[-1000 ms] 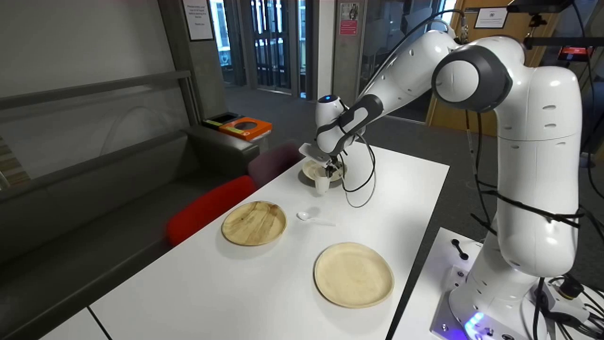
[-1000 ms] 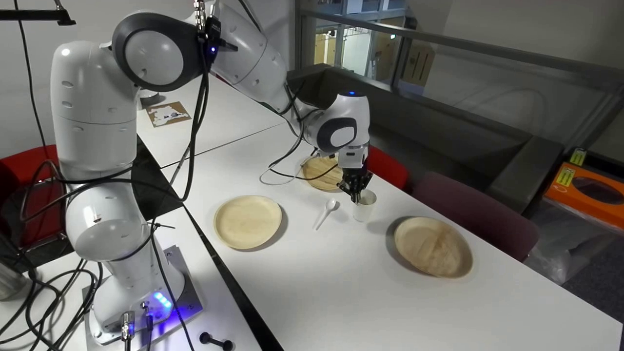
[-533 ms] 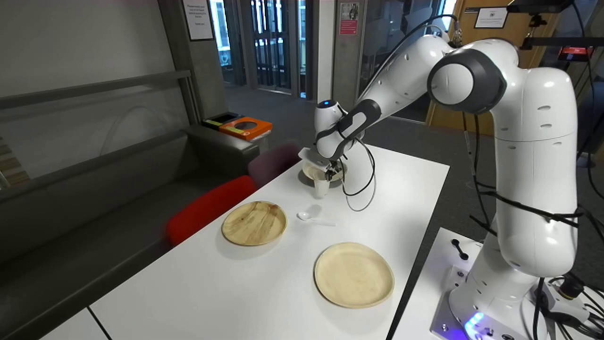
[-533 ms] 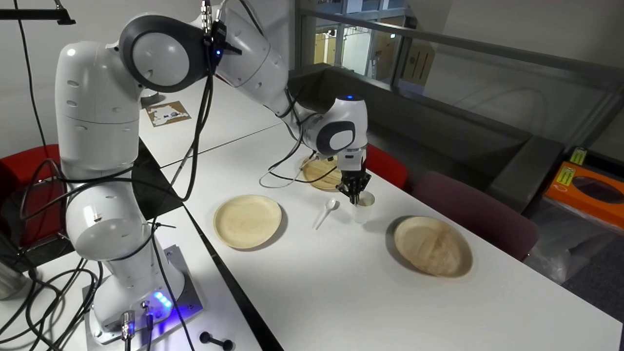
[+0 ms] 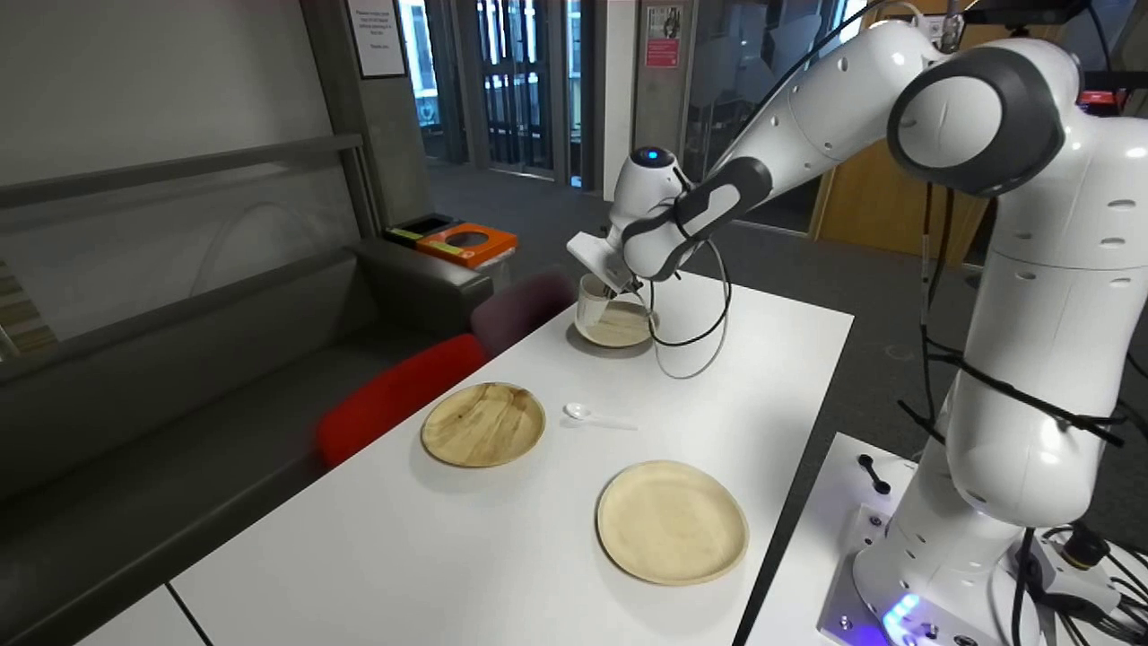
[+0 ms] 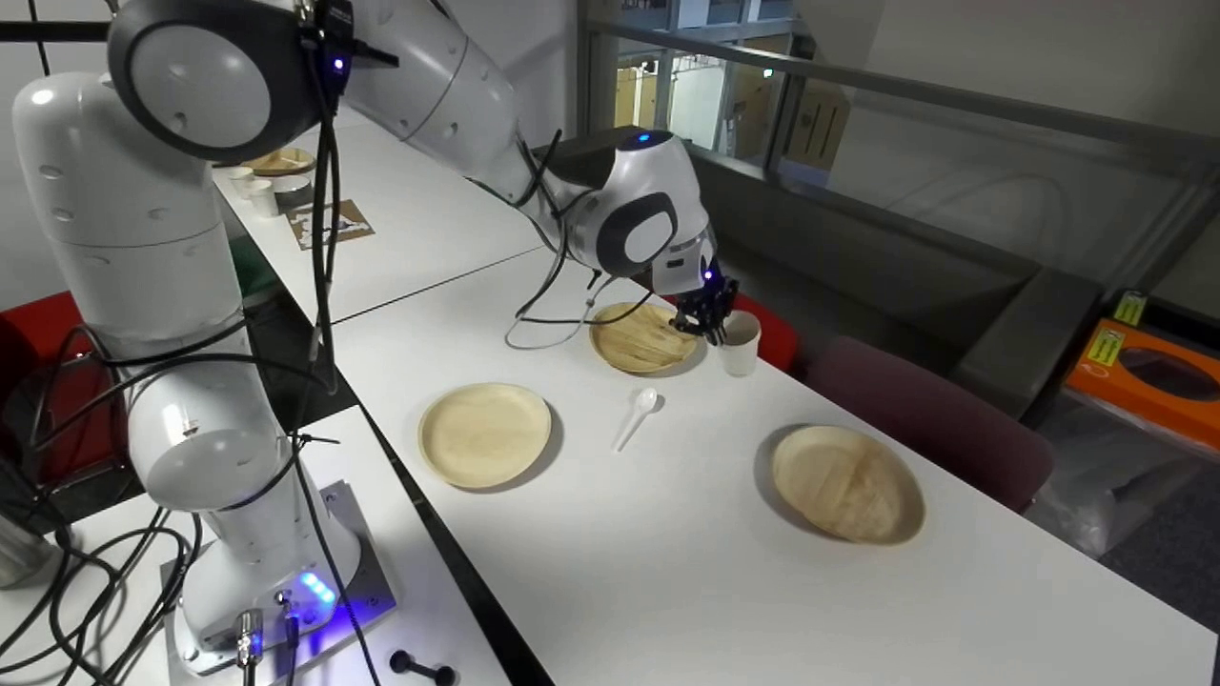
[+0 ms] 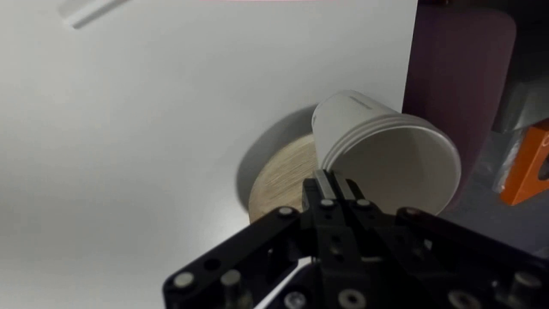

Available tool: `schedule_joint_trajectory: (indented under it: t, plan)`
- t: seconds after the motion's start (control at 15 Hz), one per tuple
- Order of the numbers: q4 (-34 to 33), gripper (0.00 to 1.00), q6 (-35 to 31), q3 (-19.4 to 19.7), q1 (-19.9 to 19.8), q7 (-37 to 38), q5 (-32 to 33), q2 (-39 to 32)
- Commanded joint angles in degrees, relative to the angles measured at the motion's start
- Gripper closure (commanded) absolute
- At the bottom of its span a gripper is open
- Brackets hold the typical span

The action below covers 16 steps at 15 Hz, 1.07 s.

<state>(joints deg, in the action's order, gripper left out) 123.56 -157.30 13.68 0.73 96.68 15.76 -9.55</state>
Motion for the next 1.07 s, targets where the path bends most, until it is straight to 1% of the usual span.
schedule_joint_trajectory:
  t: [0.0,0.07,0.13,0.2,0.27,0.33,0.4,0.47,0.53,0.6,0.67,0.8,0.87,0.93,1.0]
  plan:
    - [-3.7,0.99,-10.2,11.6,6.2,11.1,16.6,-13.0]
    - [-4.9,0.99,-11.6,14.6,7.7,14.8,21.7,-16.8]
    - [-6.1,0.99,-13.8,16.7,8.3,17.7,25.7,-20.7]
    - [-6.8,0.99,-14.5,17.1,8.2,17.7,25.6,-23.3]
    - [-7.1,0.99,-14.9,16.3,7.2,17.2,24.9,-25.1]
    - [-5.9,0.99,-14.0,12.0,3.9,13.3,21.8,-24.4]
    - [-4.5,0.99,-13.1,9.5,2.5,7.6,16.7,-23.9]
    - [-2.1,0.99,-11.1,2.4,-2.7,2.6,14.2,-20.9]
    - [-0.8,0.99,-10.2,-0.1,-4.0,-1.1,11.2,-19.6]
    - [-0.2,0.99,-9.0,-4.3,-6.9,-5.3,8.1,-18.7]
    - [0.2,0.99,-7.1,-9.2,-10.7,-9.2,5.7,-17.5]
    - [2.6,0.99,-3.7,-17.7,-16.9,-17.4,-0.7,-13.9]
    - [3.5,0.99,-3.7,-19.8,-18.5,-19.0,-3.1,-11.6]
    - [4.8,0.99,-10.7,-12.5,-11.5,-19.1,-8.0,-9.6]
    - [4.1,0.99,-12.6,-9.8,-9.3,-17.7,-8.6,-9.0]
